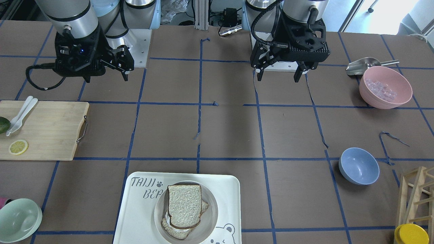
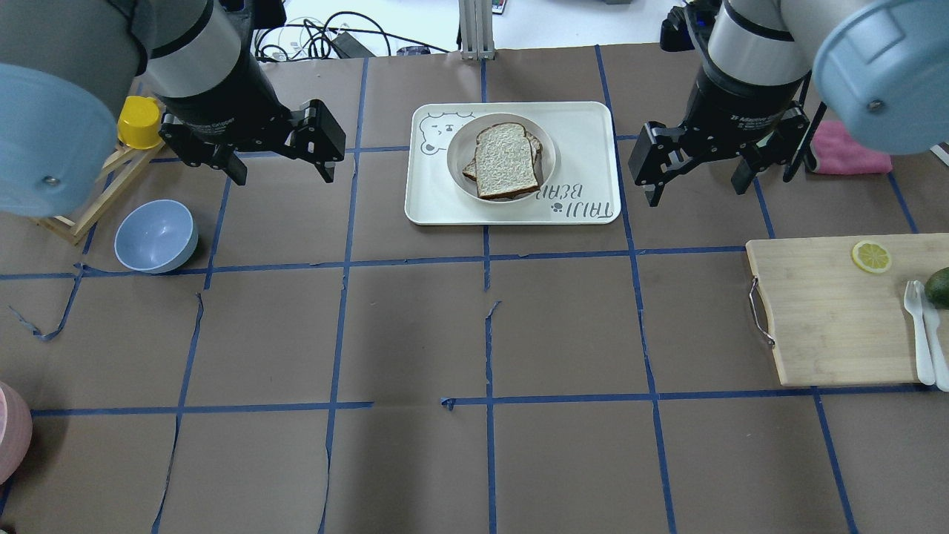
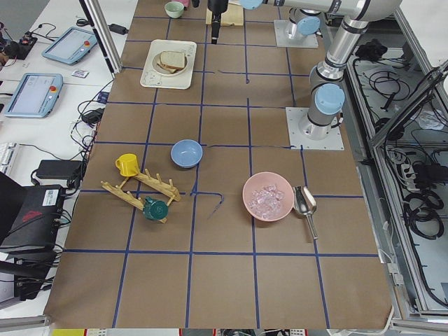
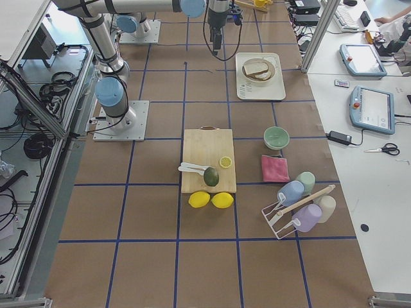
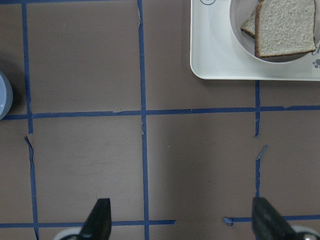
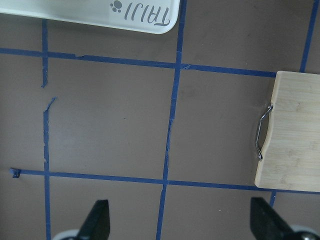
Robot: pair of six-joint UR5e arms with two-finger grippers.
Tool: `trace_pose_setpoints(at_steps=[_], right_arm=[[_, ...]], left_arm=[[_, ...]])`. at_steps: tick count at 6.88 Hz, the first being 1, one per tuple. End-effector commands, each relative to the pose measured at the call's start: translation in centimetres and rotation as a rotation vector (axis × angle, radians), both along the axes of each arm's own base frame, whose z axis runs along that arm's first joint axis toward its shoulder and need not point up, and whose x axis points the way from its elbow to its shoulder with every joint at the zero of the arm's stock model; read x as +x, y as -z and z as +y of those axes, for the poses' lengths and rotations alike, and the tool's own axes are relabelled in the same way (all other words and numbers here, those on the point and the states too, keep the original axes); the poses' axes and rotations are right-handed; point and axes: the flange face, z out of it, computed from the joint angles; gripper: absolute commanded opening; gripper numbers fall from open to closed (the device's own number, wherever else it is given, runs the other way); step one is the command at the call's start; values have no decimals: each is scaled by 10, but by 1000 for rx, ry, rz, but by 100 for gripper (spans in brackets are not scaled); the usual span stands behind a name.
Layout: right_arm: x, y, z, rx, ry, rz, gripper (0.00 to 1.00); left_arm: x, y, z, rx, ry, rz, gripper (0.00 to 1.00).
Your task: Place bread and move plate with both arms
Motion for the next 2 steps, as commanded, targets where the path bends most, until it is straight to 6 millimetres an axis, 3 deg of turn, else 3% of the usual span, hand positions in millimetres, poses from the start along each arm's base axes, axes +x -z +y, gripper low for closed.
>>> trace_pose_setpoints(at_steps=[1,2], right_arm=[[-6,-1,-1,-7,14,-1,100],[-6,-2,-2,-9,14,-2,100]], left_arm=[[0,-4,6,7,0,3,100],[0,-6,7,4,0,4,100]])
